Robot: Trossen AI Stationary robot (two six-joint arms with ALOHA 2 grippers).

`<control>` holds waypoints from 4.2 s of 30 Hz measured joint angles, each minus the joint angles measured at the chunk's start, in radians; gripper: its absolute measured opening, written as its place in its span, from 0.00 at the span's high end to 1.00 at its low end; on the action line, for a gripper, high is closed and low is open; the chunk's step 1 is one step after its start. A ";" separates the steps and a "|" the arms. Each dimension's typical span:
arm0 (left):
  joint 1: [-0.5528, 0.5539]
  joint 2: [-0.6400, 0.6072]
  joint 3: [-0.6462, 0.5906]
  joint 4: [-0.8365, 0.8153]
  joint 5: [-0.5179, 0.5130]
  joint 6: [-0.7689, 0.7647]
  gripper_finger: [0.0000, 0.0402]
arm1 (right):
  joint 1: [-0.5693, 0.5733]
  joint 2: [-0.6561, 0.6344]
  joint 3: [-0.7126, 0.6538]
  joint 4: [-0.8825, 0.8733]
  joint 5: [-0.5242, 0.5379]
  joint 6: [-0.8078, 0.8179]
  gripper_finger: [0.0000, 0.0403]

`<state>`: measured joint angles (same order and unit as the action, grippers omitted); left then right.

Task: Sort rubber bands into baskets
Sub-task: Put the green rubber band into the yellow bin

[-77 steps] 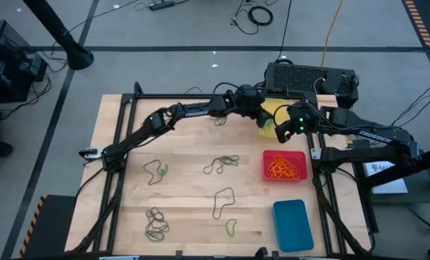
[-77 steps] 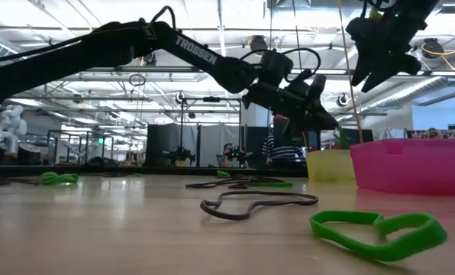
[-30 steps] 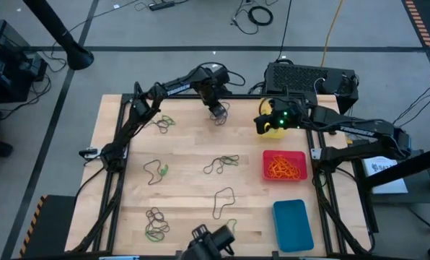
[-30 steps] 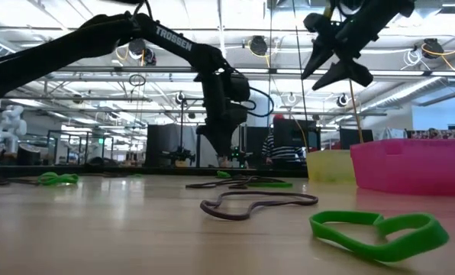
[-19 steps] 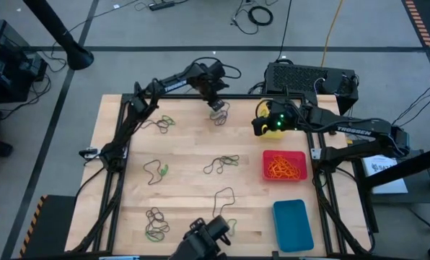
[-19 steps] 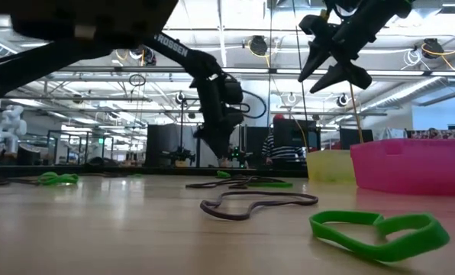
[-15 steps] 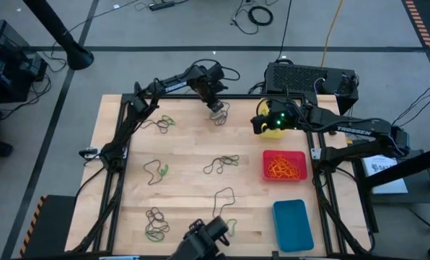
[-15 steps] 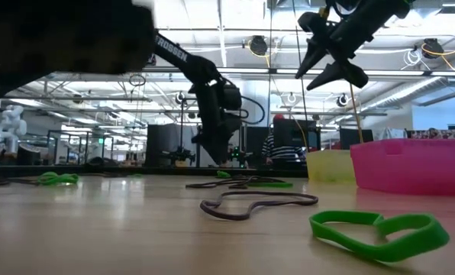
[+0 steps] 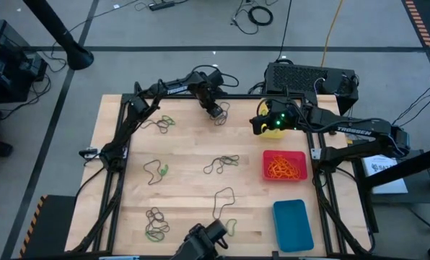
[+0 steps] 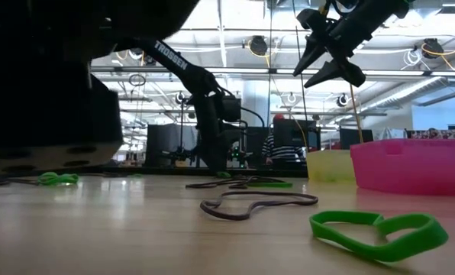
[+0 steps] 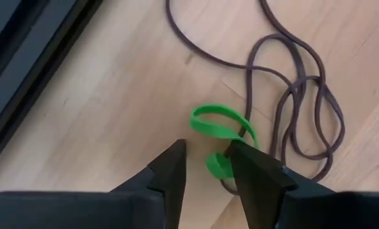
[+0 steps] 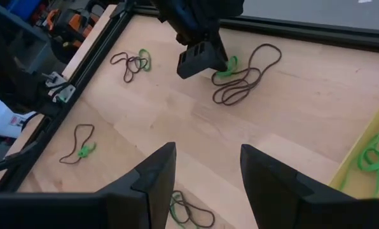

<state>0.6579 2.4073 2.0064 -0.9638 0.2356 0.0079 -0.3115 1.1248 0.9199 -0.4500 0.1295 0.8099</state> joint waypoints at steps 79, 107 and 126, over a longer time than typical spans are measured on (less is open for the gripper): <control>-0.313 0.177 0.217 0.838 0.191 -0.524 0.75 | 0.037 -0.207 0.001 -0.311 -0.014 -0.037 0.58; -0.244 -0.060 0.240 0.105 0.223 -0.180 0.69 | 0.058 -0.206 0.001 -0.276 0.000 -0.092 0.58; -0.488 -0.257 0.154 -0.563 -0.370 -0.088 0.69 | 0.211 -0.081 0.000 -0.145 -0.006 -0.162 0.58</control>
<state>0.1702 2.1505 2.1599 -1.5272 -0.1345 -0.0803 -0.1009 1.0439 0.9203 -0.5949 0.1239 0.6479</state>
